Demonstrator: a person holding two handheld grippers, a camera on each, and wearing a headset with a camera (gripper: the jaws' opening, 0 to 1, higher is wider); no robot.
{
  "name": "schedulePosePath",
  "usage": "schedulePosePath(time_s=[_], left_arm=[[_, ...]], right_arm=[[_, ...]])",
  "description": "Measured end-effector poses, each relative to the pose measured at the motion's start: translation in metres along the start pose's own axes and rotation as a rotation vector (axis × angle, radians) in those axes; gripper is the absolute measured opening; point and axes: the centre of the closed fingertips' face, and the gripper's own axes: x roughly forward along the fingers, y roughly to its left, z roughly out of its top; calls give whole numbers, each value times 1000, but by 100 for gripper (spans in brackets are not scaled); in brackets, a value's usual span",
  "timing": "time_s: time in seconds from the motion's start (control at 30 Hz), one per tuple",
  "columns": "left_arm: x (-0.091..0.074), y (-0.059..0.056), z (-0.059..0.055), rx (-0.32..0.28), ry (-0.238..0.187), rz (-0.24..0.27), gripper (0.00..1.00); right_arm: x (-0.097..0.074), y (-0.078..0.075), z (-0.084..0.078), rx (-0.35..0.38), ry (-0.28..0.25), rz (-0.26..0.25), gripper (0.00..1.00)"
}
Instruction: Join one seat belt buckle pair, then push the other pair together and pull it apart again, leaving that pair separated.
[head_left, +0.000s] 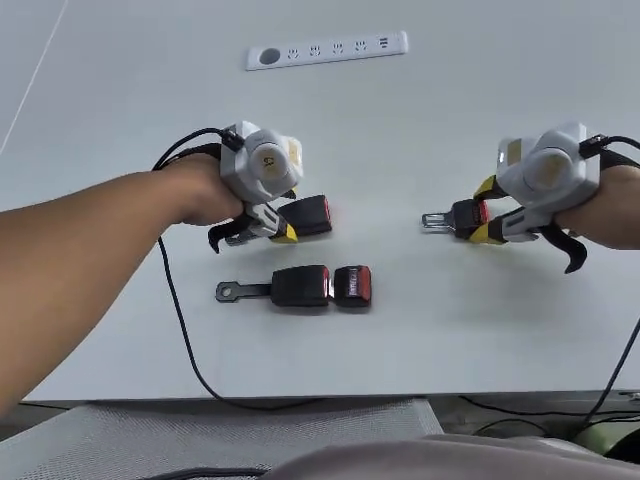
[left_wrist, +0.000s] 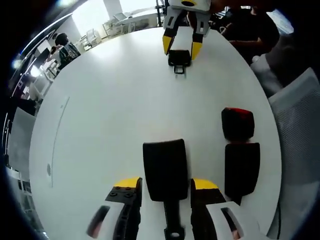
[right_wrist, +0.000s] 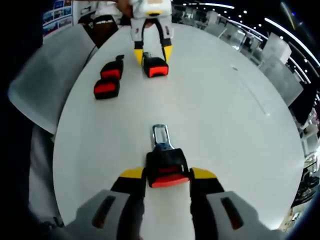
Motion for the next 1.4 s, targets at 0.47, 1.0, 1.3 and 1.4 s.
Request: schedulePosePath(time_s=[0.47, 1.0, 1.3, 1.4], left_arm=[[4, -2, -1, 76, 28, -14, 32], [5, -3, -2, 56, 27, -18, 32], [4, -5, -2, 51, 33, -16, 32], [4, -5, -2, 48, 26, -19, 32]], right_arm=[[5, -1, 0, -27, 9, 29, 32], [29, 4, 45, -46, -37, 24, 32], [44, 11, 73, -52, -64, 33, 32], [49, 13, 81, -69, -65, 35, 32]])
